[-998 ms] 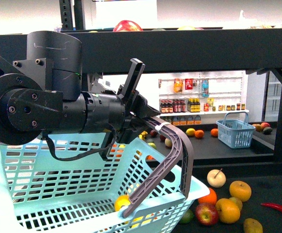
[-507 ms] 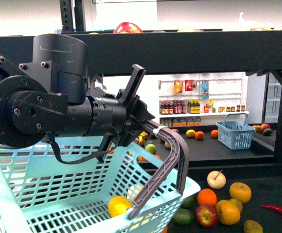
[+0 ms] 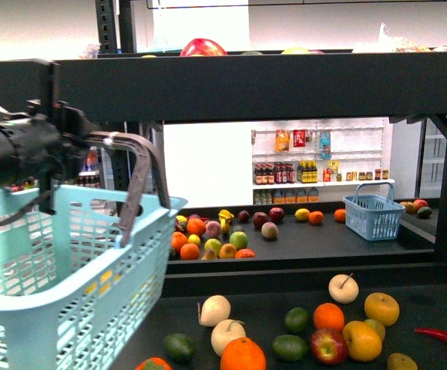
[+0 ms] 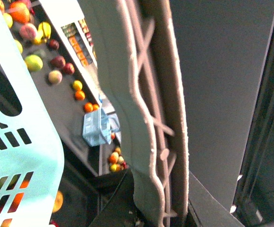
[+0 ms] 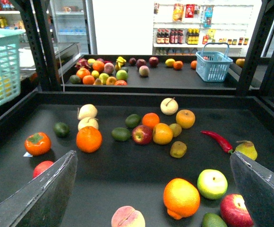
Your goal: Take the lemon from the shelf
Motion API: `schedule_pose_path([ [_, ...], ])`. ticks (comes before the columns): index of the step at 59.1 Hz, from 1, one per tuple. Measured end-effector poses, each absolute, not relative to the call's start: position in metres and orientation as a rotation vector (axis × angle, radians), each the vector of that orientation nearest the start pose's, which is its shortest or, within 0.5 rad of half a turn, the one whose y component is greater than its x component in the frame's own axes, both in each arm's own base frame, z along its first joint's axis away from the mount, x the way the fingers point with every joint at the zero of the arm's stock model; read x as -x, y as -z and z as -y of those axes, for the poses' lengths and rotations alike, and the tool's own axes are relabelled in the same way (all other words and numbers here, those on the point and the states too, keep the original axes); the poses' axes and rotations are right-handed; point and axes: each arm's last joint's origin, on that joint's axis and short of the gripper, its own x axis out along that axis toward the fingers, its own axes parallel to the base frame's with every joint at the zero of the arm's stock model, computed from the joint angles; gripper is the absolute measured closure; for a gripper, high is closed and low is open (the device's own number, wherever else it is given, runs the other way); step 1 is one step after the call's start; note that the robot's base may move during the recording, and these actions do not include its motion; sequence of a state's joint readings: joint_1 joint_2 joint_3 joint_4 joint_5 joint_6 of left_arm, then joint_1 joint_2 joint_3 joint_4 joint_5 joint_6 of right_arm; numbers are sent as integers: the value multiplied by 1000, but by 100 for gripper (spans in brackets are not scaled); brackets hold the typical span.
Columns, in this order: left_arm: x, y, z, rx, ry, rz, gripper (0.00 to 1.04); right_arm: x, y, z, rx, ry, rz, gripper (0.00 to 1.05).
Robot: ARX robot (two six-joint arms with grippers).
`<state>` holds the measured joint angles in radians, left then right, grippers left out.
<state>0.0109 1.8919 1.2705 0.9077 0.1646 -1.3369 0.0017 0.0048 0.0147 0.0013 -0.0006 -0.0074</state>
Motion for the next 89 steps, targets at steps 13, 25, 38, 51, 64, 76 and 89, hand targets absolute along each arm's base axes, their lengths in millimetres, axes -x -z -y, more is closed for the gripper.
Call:
schedule_pose_path([
  [13, -418, -284, -77, 1301, 258, 236, 94, -97, -168, 0, 7, -2, 12, 7],
  [25, -408, -275, -120, 1280, 258, 259, 94, -97, -168, 0, 7, -2, 11, 7],
  [38, -393, -245, -150, 1326, 246, 241, 94, -97, -168, 0, 7, -2, 11, 7],
  [51, -380, -227, -175, 1326, 214, 257, 94, -97, -168, 0, 7, -2, 11, 7],
  [64, -374, -210, -185, 1309, 229, 255, 94, -97, -168, 0, 7, -2, 12, 7],
  [76, -372, -192, -183, 1309, 250, 240, 91, -97, -168, 0, 7, -2, 11, 7],
  [89, -370, -188, -184, 1299, 238, 233, 52, -97, -168, 0, 7, -2, 11, 7],
])
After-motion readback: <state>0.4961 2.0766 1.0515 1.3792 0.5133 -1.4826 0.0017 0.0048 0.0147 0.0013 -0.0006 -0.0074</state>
